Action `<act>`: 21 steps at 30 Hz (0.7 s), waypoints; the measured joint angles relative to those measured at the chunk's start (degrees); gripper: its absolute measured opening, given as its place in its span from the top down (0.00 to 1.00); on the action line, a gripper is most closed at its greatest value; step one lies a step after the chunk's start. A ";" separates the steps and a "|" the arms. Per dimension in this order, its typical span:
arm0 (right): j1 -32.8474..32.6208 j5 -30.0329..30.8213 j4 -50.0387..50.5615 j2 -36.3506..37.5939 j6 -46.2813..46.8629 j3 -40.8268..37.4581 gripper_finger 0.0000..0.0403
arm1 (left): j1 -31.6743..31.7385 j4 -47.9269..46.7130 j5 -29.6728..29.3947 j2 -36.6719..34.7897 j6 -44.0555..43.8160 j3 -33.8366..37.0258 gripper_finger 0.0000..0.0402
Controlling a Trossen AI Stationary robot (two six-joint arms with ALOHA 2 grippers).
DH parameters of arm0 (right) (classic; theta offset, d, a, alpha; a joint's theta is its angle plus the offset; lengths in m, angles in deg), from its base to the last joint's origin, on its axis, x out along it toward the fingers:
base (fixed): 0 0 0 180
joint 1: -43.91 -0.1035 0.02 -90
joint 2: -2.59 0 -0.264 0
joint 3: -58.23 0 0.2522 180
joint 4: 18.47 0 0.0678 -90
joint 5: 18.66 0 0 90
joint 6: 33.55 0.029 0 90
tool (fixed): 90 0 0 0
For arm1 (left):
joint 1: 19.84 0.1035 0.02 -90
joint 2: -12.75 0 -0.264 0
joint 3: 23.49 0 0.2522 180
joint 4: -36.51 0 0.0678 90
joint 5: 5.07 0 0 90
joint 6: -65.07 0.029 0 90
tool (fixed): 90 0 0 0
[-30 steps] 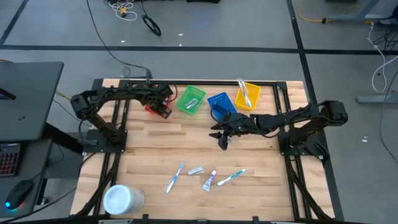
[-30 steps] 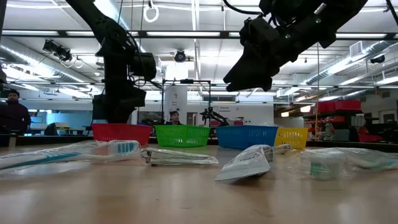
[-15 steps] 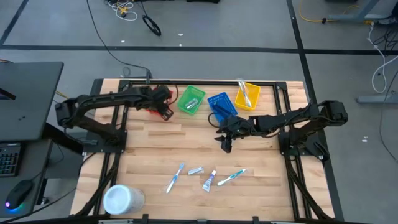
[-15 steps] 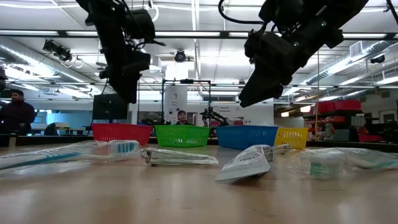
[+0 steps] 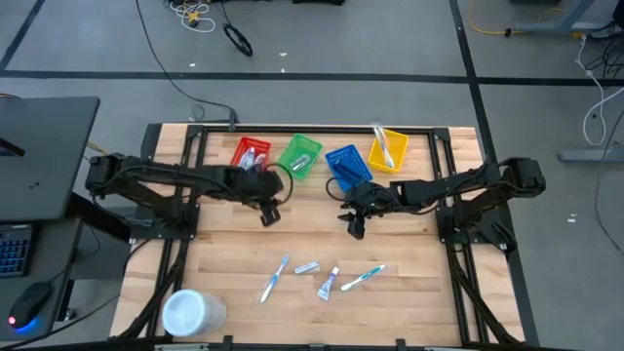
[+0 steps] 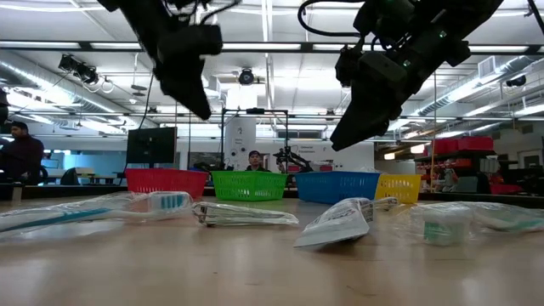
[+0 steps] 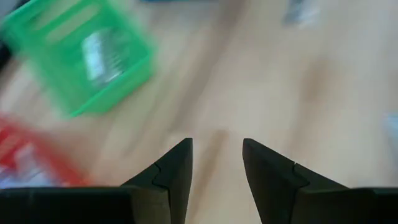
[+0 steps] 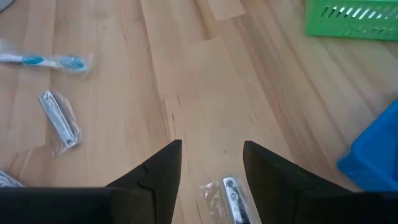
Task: Pick & Place Travel size toiletries
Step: Put the silver nail cutter in the green bin
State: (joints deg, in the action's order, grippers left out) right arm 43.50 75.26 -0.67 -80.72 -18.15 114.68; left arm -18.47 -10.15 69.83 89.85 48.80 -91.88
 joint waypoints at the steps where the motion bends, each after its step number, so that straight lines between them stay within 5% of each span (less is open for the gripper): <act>1: 0.00 0.00 -0.05 0.00 0.00 0.00 0.55 | -1.40 1.73 0.82 0.01 -0.52 0.00 0.63; 15: 0.00 0.00 -0.04 0.00 -0.44 0.00 0.55 | -20.44 25.50 4.75 10.54 -4.46 -0.02 0.63; 21: 0.00 -0.01 -0.39 0.00 -0.44 0.00 0.55 | -24.59 28.81 -0.42 17.76 -3.83 0.00 0.63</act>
State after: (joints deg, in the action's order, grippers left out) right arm 43.50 75.25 -1.06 -80.72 -18.59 114.68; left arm -43.06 18.65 69.41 107.61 44.97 -91.88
